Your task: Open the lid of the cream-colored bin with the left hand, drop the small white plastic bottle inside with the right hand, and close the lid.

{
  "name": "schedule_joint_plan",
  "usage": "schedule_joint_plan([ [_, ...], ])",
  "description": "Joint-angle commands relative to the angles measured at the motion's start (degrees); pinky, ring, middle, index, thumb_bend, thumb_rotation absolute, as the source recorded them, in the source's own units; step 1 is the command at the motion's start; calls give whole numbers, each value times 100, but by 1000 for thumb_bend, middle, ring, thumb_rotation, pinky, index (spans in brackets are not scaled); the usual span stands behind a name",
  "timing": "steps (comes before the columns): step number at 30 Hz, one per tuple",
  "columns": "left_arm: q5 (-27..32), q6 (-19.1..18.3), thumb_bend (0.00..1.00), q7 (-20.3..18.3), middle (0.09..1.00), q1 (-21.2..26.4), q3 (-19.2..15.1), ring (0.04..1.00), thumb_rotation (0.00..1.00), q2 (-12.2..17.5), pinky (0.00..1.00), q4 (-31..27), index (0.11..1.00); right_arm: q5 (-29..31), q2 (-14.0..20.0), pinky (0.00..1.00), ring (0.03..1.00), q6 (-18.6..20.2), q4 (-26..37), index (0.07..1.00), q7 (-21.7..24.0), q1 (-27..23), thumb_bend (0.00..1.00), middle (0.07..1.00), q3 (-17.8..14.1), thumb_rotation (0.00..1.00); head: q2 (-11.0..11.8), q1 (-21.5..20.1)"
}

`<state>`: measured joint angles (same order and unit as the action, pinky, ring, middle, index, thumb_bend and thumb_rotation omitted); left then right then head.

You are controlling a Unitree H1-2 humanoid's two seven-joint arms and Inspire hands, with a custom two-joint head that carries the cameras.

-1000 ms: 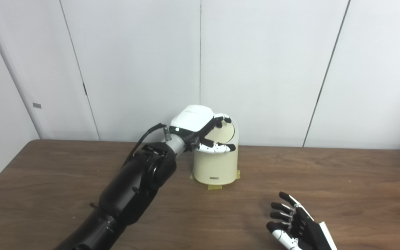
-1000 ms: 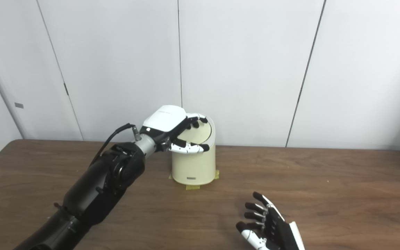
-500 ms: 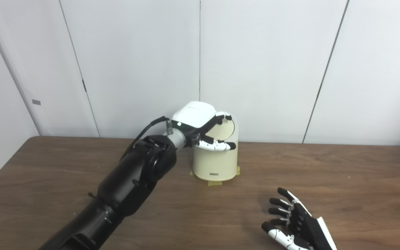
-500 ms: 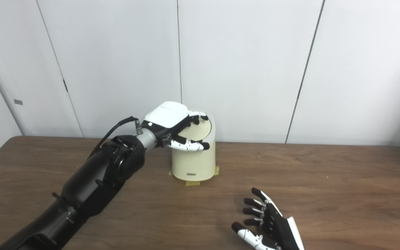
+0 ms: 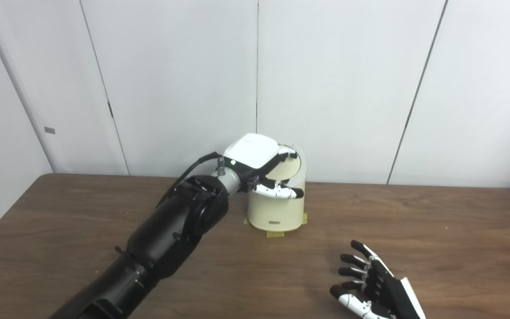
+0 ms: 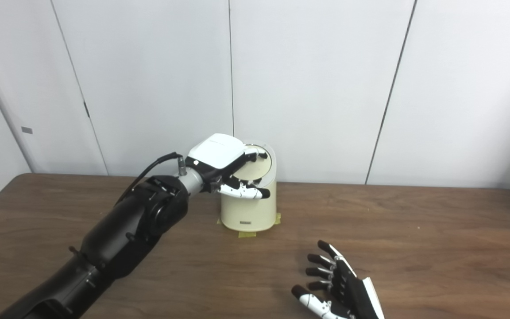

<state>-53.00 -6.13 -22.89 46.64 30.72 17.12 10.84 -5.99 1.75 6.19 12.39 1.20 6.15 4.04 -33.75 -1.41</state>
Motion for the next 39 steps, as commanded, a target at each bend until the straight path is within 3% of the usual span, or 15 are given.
schedule_joint_plan([
  [1,17,-196,618,-502,819,-153,89,781,713,76,775,174,912,50,17,575,711,11,135,886,106,118,522,785,72,206,-7,-15],
  [11,418,-558,597,-642,784,-177,-514,744,672,158,682,-586,907,57,40,584,710,59,130,887,112,117,517,777,78,209,-21,-49],
  [17,900,-728,583,-509,786,-275,-1156,733,648,177,633,-1189,889,26,53,585,709,42,98,887,111,108,518,780,76,213,-32,-65],
  [19,1003,-742,573,-457,792,-339,-1331,715,689,166,603,-1354,887,20,56,590,710,44,92,886,112,105,520,780,76,219,-37,-70],
  [20,1100,-717,570,-383,793,-405,-1459,714,697,159,601,-1482,886,11,56,591,710,55,101,886,114,108,521,780,82,221,-37,-70],
  [22,1324,-754,542,-309,809,-532,-1708,788,743,120,696,-1724,888,-10,59,580,702,57,106,891,120,111,518,782,95,221,-37,-70],
  [26,1803,-762,540,-1,808,-830,-2181,794,778,-30,720,-2052,877,-13,40,582,704,92,119,889,117,101,522,780,92,224,-64,-108],
  [30,2553,-1215,458,52,836,-1233,-2713,827,721,-278,761,-2556,899,-18,57,592,716,85,119,888,128,75,530,783,96,257,-88,-110],
  [34,2935,-1523,484,246,830,-1761,-3098,836,820,-384,764,-3044,898,-9,64,590,716,71,128,889,131,71,524,787,94,253,-88,-110],
  [39,3707,-1887,398,427,834,-2609,-3590,823,794,-593,787,-3655,904,-23,64,597,723,86,200,884,107,60,524,788,67,247,-130,-124],
])
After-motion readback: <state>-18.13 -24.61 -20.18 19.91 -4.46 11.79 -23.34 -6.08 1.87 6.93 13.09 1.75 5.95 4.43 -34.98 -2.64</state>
